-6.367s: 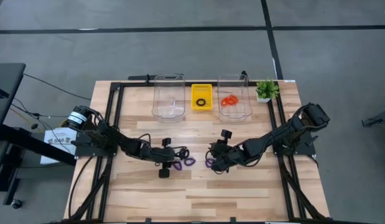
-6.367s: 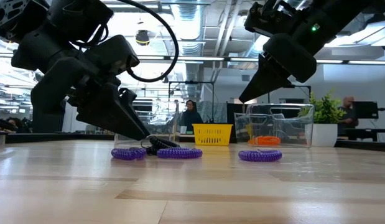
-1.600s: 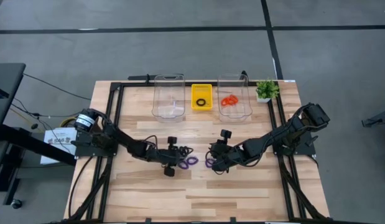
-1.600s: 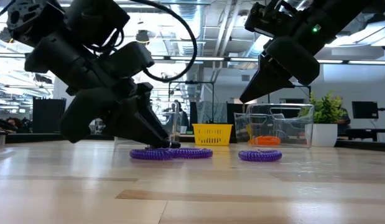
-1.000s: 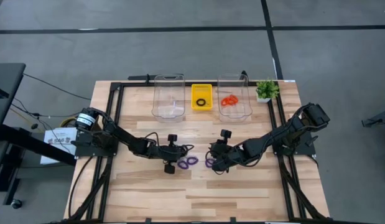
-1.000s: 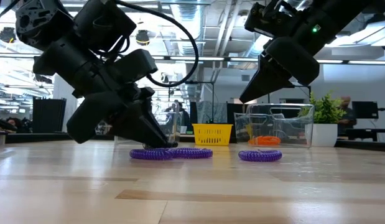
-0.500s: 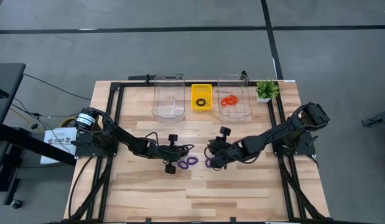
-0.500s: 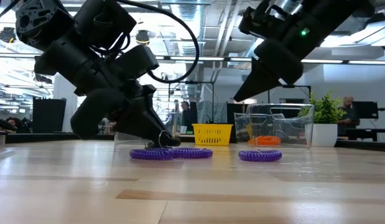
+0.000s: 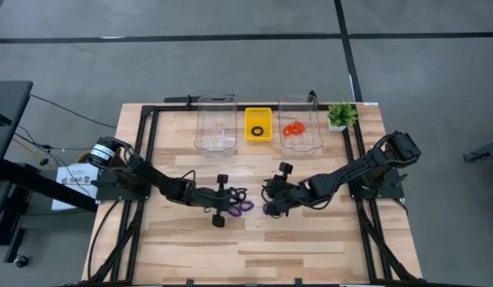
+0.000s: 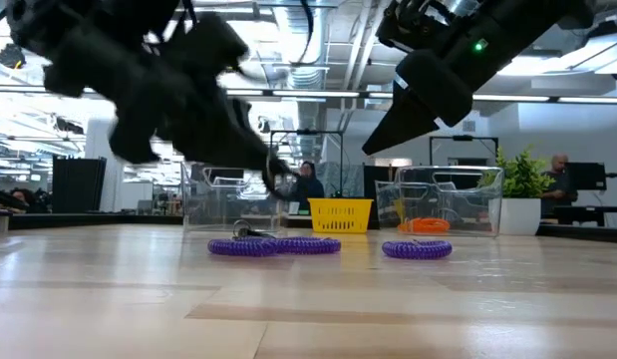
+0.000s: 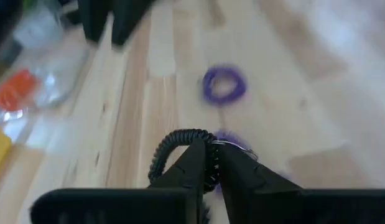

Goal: Sort spring keychains
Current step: Put the right black spring keychain into the yellow bin

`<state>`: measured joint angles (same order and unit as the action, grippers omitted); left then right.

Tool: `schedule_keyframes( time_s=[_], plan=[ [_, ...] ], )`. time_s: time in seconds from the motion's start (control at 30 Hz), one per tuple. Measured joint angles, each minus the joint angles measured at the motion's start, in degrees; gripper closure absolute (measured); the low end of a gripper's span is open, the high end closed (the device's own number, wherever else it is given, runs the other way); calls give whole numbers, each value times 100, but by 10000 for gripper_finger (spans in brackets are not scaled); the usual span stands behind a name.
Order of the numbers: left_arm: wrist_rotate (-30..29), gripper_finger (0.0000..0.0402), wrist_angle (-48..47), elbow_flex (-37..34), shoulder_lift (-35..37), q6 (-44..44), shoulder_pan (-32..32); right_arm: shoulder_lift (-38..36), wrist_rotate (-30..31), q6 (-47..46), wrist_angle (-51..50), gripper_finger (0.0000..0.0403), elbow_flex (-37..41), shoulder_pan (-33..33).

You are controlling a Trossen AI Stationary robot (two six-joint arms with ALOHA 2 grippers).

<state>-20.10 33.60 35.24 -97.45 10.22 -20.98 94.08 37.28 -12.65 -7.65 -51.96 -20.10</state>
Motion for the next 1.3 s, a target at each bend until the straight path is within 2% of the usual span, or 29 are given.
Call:
schedule_keyframes(
  time_s=[0.3, 0.4, 0.53, 0.83, 1.1, 1.3],
  plan=[
    [200, 367, 146, 7, 629, 0, -524, 2, -633, 877, 990, 328, 2, -4],
    [207, 365, 169, 7, 650, 0, -576, 2, -1078, 1202, 1364, 328, 2, -4],
    [199, 364, 217, 7, 647, -17, -571, 2, -1386, 1587, 1757, 328, 2, -49],
    [367, 363, 277, 7, 647, -19, -571, 109, -2222, 2037, 2125, 328, -1, -50],
    [403, 363, 289, 4, 647, -30, -573, 692, -2232, 2910, 3065, 328, 0, -98],
    [403, 362, 289, 4, 647, -59, -571, 754, -2234, 2962, 3206, 328, -2, -94]
  ],
)
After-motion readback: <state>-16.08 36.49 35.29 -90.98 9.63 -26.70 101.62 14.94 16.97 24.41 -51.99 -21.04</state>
